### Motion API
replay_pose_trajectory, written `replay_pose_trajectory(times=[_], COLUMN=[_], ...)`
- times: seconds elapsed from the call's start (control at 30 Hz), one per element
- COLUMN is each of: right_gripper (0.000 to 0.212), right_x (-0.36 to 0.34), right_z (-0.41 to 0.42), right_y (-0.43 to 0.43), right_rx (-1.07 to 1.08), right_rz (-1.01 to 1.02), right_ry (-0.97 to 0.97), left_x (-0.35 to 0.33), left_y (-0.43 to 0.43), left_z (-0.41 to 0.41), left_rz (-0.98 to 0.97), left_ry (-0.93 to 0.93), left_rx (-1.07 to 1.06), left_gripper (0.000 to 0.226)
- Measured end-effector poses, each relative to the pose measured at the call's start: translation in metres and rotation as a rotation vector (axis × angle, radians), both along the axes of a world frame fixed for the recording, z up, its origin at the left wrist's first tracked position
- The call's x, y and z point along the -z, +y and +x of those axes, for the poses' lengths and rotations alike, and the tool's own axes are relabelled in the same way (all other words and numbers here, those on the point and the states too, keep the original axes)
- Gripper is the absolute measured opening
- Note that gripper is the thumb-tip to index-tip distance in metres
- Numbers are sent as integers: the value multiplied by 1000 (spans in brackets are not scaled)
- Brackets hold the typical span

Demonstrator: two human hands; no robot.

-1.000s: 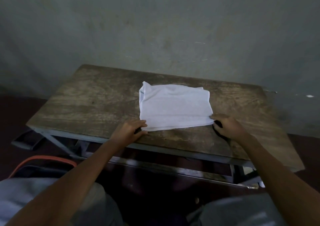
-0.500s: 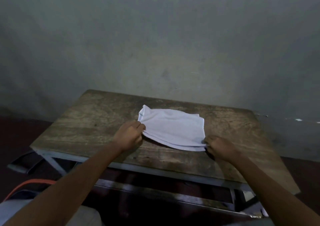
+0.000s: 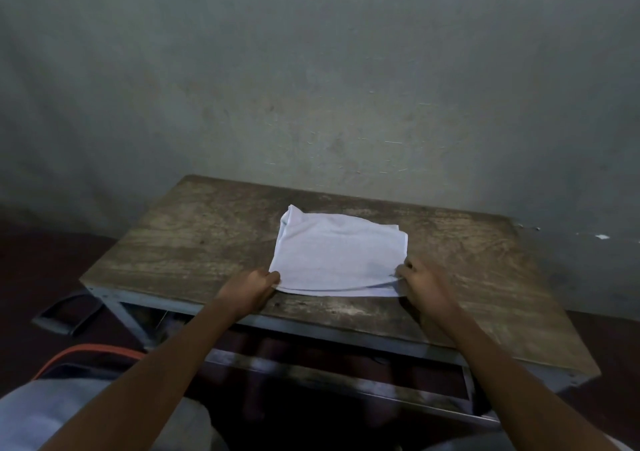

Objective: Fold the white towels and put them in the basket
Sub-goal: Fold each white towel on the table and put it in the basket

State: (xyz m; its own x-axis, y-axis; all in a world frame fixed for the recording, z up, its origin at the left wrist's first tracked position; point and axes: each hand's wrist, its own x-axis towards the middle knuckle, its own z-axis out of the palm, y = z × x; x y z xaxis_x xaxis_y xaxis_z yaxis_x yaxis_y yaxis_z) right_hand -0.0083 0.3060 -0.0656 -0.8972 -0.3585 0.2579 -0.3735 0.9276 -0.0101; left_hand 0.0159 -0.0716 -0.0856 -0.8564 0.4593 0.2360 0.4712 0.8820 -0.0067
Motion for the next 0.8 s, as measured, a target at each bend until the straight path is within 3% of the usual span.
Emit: replay_pose_trajectory(times=[0.1,0.13,0.23,0.4,0.5,0.57,0.63,0.73,0.8], right_gripper=[7,11,8,26,25,16,17,3,13], right_x=[-11,-9,16,36,32,32,32,12,-12], right_z=[-5,-7,-4,-6,-11,-13,-14,-8,-6], right_y=[-10,-11,1,25,21,16,10,3,1], right_rx=[147,160,88,-131,-154,-132,-153,-186,-133], right_rz=[-251,-253,-137,4,98,174,245,193,85], right_ry=[15,-5,-195,-105,-111,-158,-87,-16,-23], left_x=[1,3,12,17,20,24,23,7,-16], left_y=[1,2,1,0,1,1,3,4,0], left_z=[0,0,0,1,2,2,2,1,-5], left_rz=[-63,-64,8,123,250,296,284,280,348], left_ry=[72,90,58,-11,-23,-27,-42,-7,3], left_rx=[16,3,-57,-92,-133,-128,-139,-140,-137], left_gripper=[11,13,15,33,18,28,29,25,29])
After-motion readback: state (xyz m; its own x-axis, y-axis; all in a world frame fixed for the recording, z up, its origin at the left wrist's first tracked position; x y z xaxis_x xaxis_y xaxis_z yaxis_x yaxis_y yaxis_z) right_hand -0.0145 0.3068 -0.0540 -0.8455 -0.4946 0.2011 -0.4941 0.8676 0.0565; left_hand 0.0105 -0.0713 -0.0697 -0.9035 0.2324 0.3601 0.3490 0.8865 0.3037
